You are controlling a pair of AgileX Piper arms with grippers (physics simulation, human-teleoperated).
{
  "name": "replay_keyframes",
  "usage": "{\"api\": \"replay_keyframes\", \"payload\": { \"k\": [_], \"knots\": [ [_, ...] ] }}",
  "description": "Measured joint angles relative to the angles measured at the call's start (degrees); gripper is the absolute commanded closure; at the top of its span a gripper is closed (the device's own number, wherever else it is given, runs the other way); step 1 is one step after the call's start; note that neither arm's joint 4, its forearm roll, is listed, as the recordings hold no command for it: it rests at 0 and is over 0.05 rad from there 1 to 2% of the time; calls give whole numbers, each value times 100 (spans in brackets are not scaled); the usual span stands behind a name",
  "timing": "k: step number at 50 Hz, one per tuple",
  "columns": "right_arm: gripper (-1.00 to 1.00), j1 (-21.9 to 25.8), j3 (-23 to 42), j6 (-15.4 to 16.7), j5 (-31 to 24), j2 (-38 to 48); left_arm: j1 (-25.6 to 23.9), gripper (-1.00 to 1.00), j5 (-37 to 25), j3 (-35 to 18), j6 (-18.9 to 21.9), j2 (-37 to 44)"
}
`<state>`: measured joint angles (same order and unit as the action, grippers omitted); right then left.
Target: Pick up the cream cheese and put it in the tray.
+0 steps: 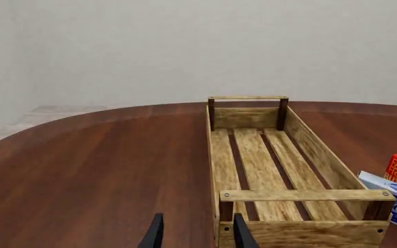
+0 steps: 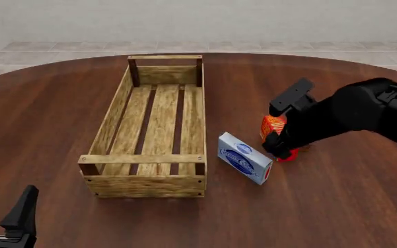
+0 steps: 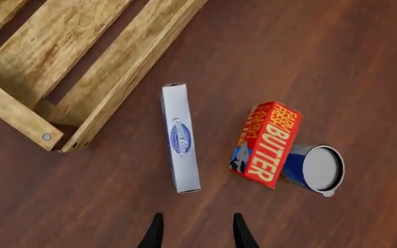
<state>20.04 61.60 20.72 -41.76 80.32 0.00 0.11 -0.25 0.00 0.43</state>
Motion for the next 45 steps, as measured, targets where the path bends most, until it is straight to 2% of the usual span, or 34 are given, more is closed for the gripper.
{"api": "replay_keyframes", "payload": {
  "k": [19, 32, 37, 45],
  "knots": [
    [-100, 23, 702, 165, -238, 1071, 0, -100, 0, 0, 0, 0],
    [-100, -127, 1059, 439, -209, 1758, 0, -100, 0, 0, 0, 0],
    [-100, -115, 1140, 455, -173, 1951, 0, -100, 0, 0, 0, 0],
    [-100, 66, 1136, 301, -83, 2111, 0, -100, 0, 0, 0, 0]
  ]
}}
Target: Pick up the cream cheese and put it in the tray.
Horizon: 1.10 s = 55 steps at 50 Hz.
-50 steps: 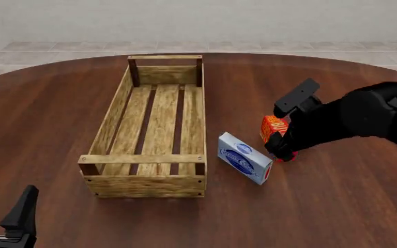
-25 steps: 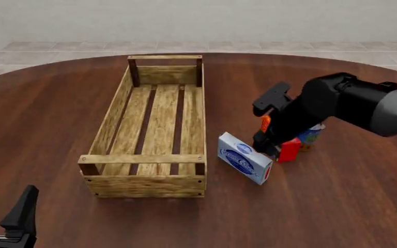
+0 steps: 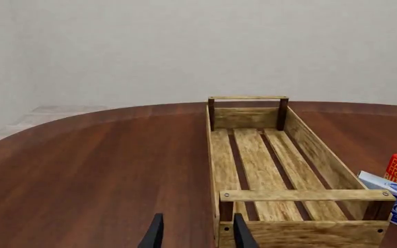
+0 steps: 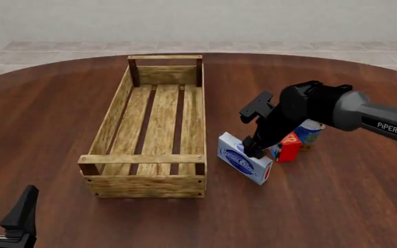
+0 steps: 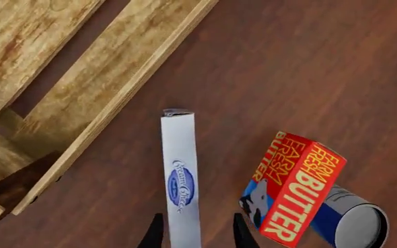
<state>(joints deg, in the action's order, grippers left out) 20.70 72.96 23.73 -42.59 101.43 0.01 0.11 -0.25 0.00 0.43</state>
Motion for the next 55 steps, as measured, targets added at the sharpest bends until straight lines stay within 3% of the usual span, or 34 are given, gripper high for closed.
{"api": "replay_keyframes", "payload": {
  "k": [44, 54, 55],
  "knots": [
    [-100, 225, -382, -279, 609, 569, 0, -100, 0, 0, 0, 0],
    [-100, 216, -518, -190, 755, 636, 0, -100, 0, 0, 0, 1],
    [100, 209, -528, -175, 762, 635, 0, -100, 0, 0, 0, 1]
  ]
}}
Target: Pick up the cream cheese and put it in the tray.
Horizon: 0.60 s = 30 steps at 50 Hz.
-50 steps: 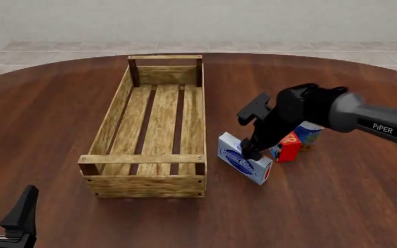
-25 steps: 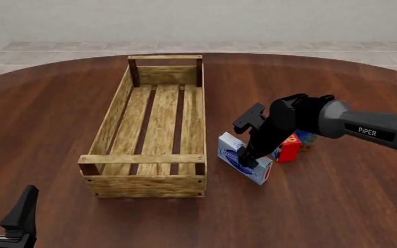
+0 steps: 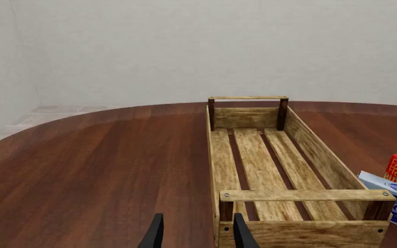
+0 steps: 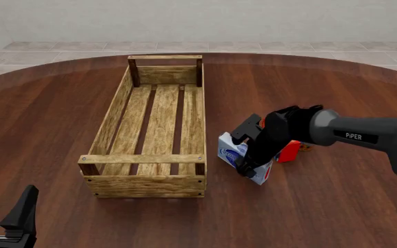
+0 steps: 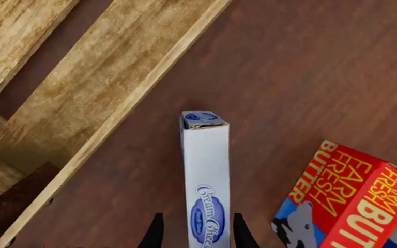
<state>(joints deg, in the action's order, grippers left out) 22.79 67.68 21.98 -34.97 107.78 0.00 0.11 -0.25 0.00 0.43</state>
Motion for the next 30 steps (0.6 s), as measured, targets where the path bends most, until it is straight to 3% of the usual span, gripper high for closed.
{"api": "replay_keyframes", "payload": {
  "k": [10, 30],
  "knots": [
    [100, -139, -17, 249, 46, -106, 0, -100, 0, 0, 0, 0],
    [100, 9, 301, 89, -546, -622, 0, -100, 0, 0, 0, 0]
  ]
}}
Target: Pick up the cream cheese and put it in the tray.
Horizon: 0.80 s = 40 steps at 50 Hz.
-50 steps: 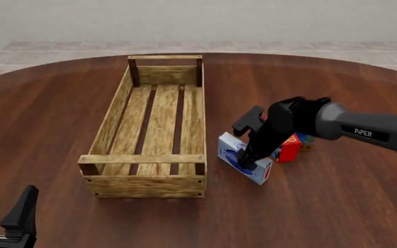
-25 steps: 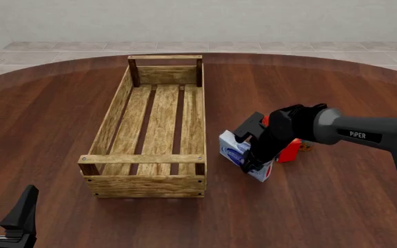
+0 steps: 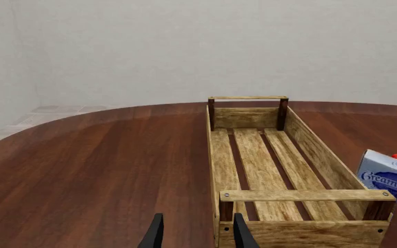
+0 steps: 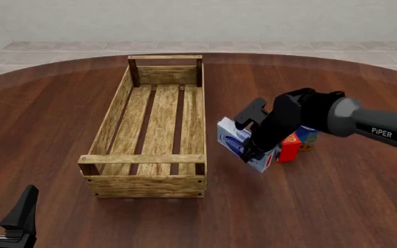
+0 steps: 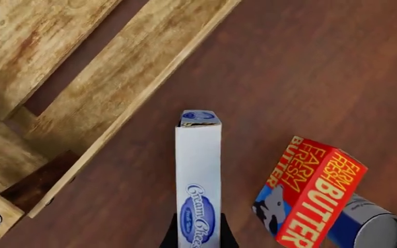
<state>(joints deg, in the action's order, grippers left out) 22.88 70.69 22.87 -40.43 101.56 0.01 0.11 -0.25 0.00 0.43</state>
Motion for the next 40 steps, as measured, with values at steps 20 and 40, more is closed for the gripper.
{"api": "replay_keyframes", "payload": {
  "k": [20, 40],
  "knots": [
    [100, 6, 1328, 40, -1065, -288, 0, -100, 0, 0, 0, 0],
    [100, 468, 3539, -52, -1800, 592, 0, -100, 0, 0, 0, 0]
  ]
}}
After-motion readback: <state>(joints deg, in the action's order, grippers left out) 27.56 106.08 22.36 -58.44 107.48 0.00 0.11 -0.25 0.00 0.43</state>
